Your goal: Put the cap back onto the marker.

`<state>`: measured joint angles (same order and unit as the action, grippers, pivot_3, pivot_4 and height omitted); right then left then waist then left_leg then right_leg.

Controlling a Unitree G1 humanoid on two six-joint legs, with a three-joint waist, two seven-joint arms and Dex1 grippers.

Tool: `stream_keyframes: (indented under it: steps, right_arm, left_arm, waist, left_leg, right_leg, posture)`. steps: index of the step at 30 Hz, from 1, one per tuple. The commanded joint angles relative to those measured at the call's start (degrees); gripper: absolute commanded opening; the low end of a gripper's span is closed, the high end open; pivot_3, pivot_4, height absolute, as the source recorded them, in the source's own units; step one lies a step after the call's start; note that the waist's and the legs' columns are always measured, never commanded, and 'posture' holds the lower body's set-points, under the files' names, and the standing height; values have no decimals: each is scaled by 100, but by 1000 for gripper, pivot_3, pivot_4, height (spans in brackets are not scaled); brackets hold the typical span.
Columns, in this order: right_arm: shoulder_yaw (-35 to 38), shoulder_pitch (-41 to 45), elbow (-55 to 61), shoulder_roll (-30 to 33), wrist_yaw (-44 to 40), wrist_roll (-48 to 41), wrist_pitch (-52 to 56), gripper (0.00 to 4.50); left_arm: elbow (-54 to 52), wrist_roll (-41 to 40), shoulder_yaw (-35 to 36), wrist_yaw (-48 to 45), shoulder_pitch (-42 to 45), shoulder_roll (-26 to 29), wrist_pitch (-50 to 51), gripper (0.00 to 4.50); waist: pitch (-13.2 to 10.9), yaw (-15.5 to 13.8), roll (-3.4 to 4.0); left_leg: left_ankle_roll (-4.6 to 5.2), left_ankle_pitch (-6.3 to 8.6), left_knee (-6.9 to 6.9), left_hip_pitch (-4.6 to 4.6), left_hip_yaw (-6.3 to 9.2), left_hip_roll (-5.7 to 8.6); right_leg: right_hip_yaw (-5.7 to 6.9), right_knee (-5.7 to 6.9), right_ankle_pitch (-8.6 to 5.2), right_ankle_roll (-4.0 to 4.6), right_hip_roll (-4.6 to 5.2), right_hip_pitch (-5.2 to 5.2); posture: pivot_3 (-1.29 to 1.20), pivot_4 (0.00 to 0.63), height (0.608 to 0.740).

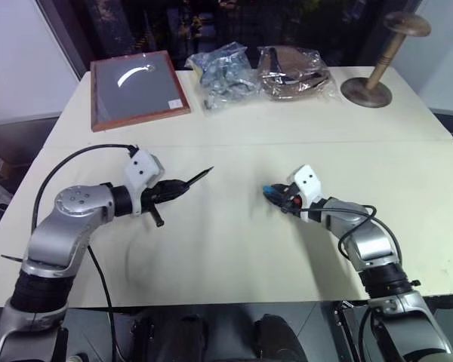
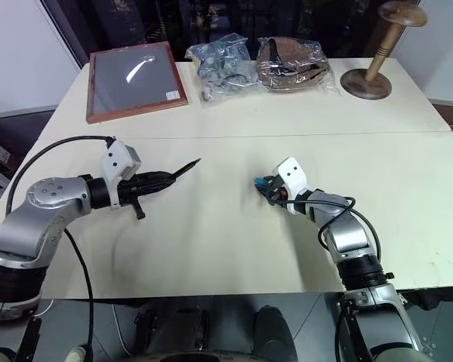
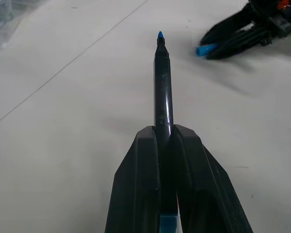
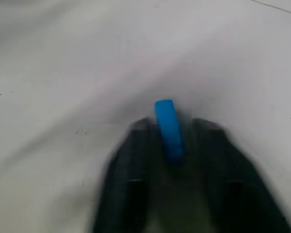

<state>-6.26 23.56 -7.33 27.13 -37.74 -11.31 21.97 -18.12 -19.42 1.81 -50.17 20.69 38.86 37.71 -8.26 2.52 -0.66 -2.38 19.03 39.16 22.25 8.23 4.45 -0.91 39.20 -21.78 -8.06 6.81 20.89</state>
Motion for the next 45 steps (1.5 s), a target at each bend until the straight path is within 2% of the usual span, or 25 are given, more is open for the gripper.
stream_keyframes:
  steps: [1,5,10,13,21,29,45]
  right_arm:
    - [18,-109,22,18,-35,80,31,10]
    - [-38,-196,223,51,-54,100,111,10]
    - [-99,-150,1070,354,-272,150,336,10]
    - [-257,34,2004,1163,-919,305,377,10]
    - [-348,139,3004,2036,-1875,89,479,10]
    - [-391,309,3386,2053,-2142,-131,790,10]
    - [-573,601,3289,1775,-2113,-136,860,10]
  left_arm:
    - [-100,-62,34,4,93,77,-131,0]
    - [-64,-68,-6,-44,96,96,-196,0]
    - [242,92,-358,-489,195,214,-678,0]
    - [763,252,-750,-992,513,202,-1293,0]
    - [1689,412,-1152,-1935,1064,130,-2464,0]
    - [2080,556,-1314,-2357,1397,-18,-3069,0]
    - [1866,555,-1387,-2370,1384,-134,-2989,0]
  waist:
    - [0,0,0]
    - [0,0,0]
    - [-2,-5,3]
    - [-8,-31,13]
    - [-7,-3,12]
    - [-8,-21,12]
    - [-7,-6,11]
  left_leg:
    - [0,0,0,0,0,0]
    - [0,0,0,0,0,0]
    - [0,0,-1,0,0,1]
    - [0,0,1,7,-1,6]
    - [0,0,-2,12,-6,0]
    - [0,0,2,12,-4,3]
    - [1,0,2,12,-1,3]
  right_leg:
    - [0,0,0,0,0,0]
    - [0,0,0,0,0,0]
    - [0,0,0,0,0,2]
    - [-1,-2,0,0,3,8]
    - [1,-4,0,0,0,11]
    - [2,-4,0,0,1,8]
    - [4,-2,0,0,0,8]
  posture:
    - [0,150,740]
    - [0,150,740]
    - [0,150,740]
    - [0,150,740]
    - [0,150,740]
    - [0,150,740]
    - [0,150,740]
